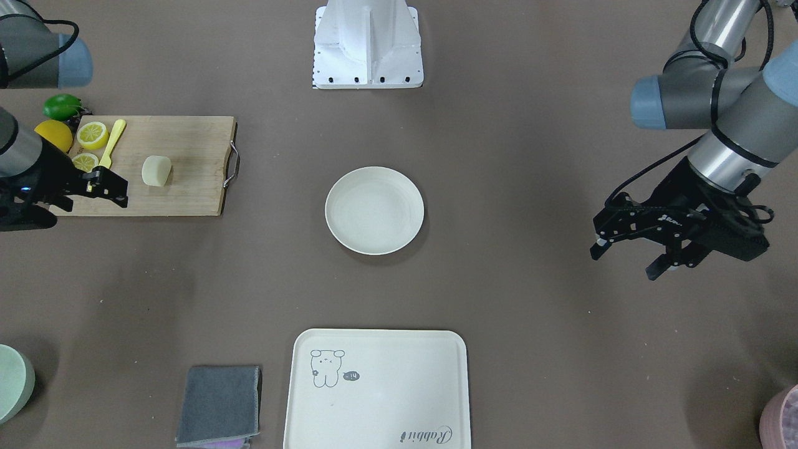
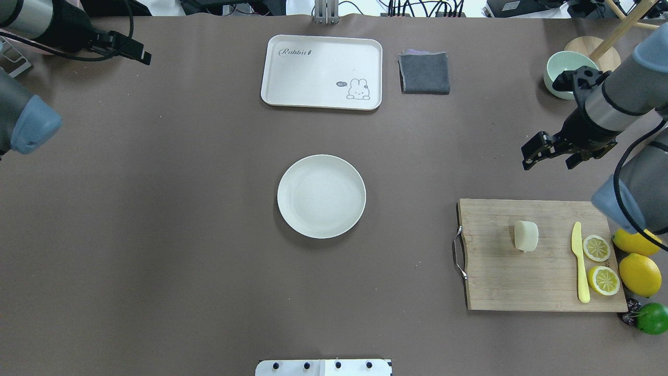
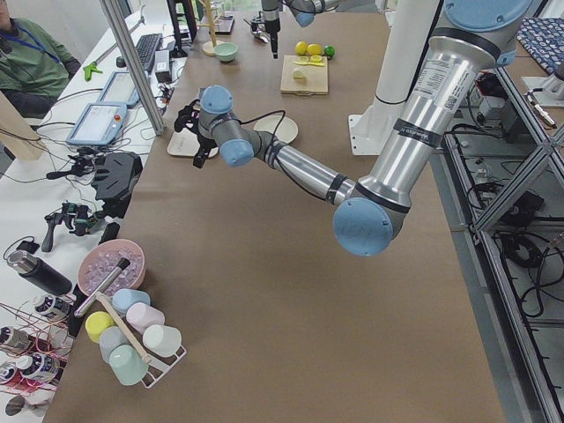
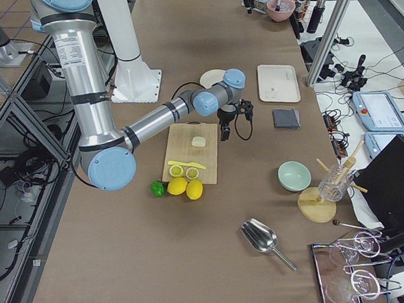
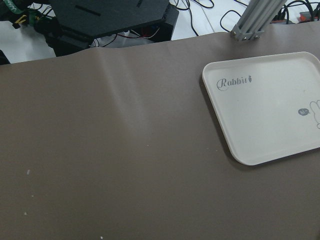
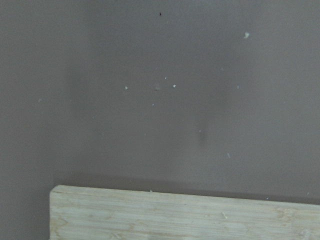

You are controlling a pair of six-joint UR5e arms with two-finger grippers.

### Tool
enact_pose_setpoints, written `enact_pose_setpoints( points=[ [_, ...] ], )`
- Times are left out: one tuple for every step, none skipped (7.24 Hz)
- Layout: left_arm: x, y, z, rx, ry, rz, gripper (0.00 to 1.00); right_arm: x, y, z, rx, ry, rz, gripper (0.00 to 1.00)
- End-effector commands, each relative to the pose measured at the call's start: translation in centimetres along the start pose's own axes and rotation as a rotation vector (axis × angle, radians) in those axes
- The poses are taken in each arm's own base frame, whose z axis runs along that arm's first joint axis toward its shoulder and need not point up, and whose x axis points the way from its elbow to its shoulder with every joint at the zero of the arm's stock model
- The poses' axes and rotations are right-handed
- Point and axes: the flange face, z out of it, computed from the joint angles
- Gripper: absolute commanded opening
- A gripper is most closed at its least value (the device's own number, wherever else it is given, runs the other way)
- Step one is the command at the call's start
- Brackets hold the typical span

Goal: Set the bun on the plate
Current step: 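Release the plate and withdraw the left arm while the right arm reaches out, then lower the right gripper over the white bun and close on it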

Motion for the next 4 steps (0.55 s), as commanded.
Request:
enact_pose_setpoints(
  points=[
    [-1.1,0.5,-0.1,0.000,-0.015,0.000,0.97,-1.8,2.6,2.5,-0.030,0.032,-0.012,1.00],
    [-1.7,0.4,-0.1,-0.001,-0.023,-0.007,0.97,-2.7,3.6,2.9,-0.041,0.029,-0.008,1.00],
    [-2.2,0.2,-0.5,0.007,-0.027,-0.012,0.97,-2.9,4.2,3.4,-0.052,0.033,-0.009,1.00],
    [-2.4,0.1,-0.7,0.011,-0.031,-0.014,0.97,-2.2,4.9,4.3,-0.069,0.046,-0.007,1.00]
  ],
)
